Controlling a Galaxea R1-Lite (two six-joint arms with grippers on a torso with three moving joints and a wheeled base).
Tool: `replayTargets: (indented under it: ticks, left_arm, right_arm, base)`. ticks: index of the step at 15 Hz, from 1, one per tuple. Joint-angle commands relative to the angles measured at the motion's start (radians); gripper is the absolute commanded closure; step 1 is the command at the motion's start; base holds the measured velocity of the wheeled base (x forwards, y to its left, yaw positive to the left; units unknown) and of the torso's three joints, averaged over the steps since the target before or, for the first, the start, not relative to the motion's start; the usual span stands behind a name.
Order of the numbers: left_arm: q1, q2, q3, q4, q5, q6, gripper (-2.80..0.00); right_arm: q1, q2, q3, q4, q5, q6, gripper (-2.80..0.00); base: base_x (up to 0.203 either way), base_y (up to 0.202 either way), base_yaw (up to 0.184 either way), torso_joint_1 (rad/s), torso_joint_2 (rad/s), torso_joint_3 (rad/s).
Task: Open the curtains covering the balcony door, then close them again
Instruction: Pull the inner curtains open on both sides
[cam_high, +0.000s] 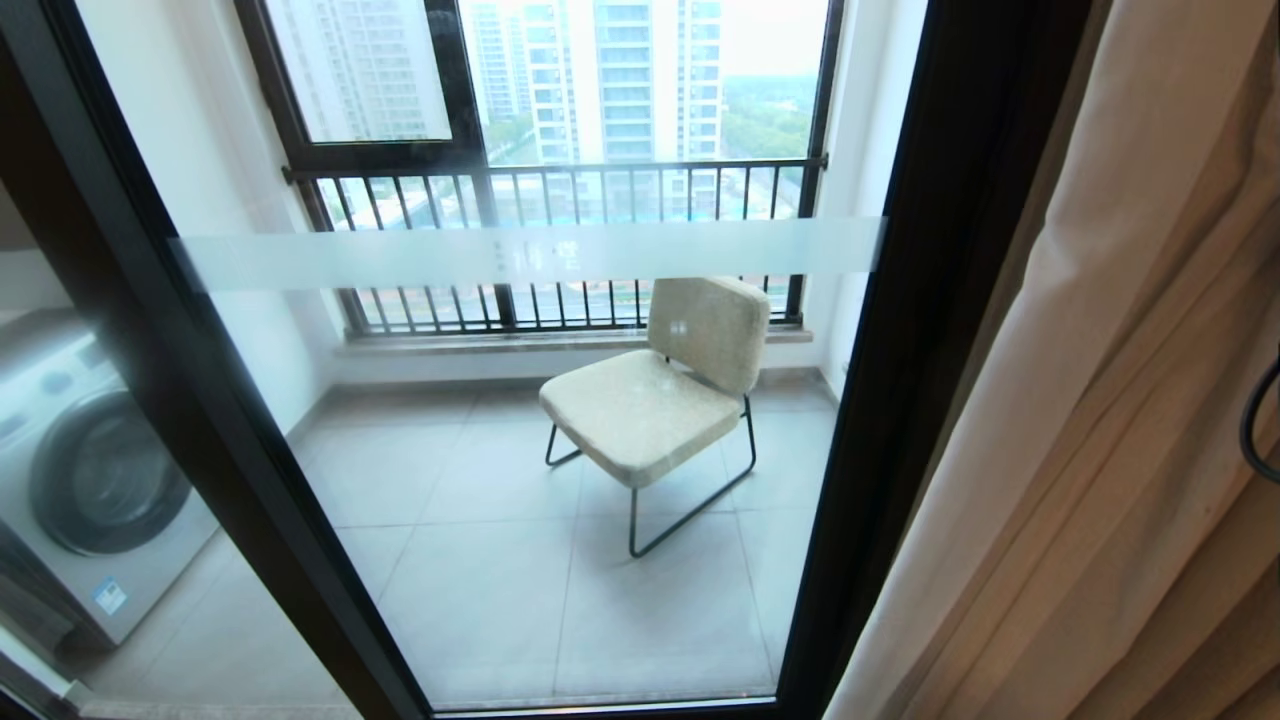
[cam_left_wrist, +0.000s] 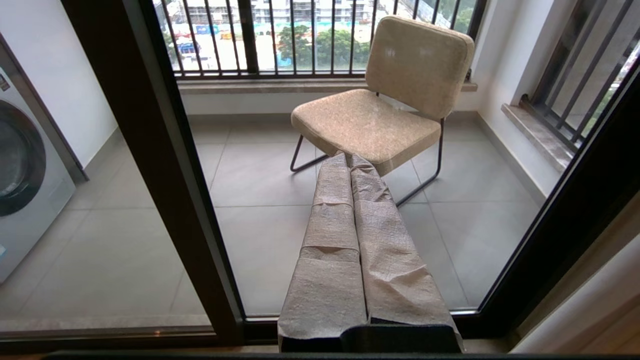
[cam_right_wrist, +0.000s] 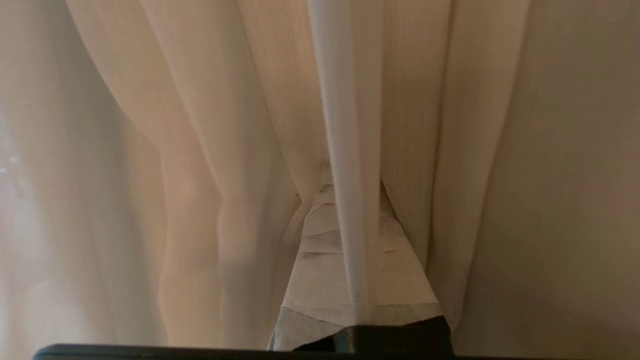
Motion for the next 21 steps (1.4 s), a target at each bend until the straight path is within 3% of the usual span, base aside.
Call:
replayTargets:
  ticks: [1,9,21]
  left_arm:
    - [0.0,0.0,0.0,-0.001,0.0,0.0,0.0]
    - [0.0,0.0,0.0,-0.001,0.0,0.0,0.0]
    - [0.0,0.0,0.001,-0.001,0.0,0.001,0.0]
  right_arm:
    - [0.0,-0.001,0.001,-0.006,-0.001,-0.002,0.0]
    - [0.0,0.001,0.002,-0.006,-0.001,-0.003,0.0]
    - [-0.005,0.026,-0.055,-0.002,0.001,0.002,0.0]
  base:
    - [0.0,-0.192,0.0,0.003,0.0,0.004]
    - [0.0,-0.177,0.002,0.002,0.0,0.003]
    - [0.0,0.0,0.0,0.0,0.0,0.0]
